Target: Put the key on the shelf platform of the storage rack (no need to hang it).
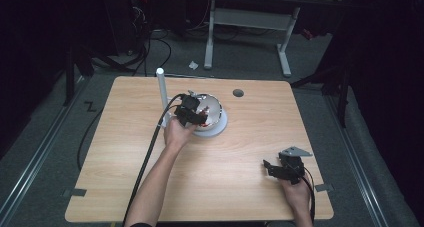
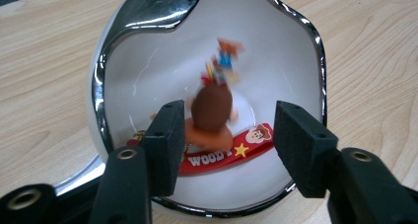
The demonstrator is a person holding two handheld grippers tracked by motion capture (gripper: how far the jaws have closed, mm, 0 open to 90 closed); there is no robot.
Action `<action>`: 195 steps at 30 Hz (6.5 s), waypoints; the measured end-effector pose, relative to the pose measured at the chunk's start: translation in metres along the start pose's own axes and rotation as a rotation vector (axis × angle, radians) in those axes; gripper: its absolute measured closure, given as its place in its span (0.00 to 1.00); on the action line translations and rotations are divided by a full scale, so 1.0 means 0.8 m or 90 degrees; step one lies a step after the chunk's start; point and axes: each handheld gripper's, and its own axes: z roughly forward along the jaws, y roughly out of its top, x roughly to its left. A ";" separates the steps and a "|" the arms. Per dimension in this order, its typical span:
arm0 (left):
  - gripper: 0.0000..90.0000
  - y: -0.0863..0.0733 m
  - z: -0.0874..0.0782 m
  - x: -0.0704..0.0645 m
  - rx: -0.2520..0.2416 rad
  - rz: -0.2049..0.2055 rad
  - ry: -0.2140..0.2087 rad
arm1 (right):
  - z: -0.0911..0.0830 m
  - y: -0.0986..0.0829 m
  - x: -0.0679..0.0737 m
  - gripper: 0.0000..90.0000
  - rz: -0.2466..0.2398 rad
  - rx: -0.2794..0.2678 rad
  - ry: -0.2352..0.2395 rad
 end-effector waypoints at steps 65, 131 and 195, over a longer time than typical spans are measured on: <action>0.46 0.065 -0.109 0.041 -0.056 -0.067 -0.060 | 0.000 0.000 0.000 0.32 0.000 0.000 -0.001; 0.45 0.117 -0.211 0.145 -0.111 -0.165 -0.069 | 0.000 0.000 0.000 0.32 0.000 0.000 -0.001; 0.41 0.026 -0.151 0.235 -0.098 -0.173 0.021 | 0.000 0.000 0.001 0.32 0.002 0.000 -0.002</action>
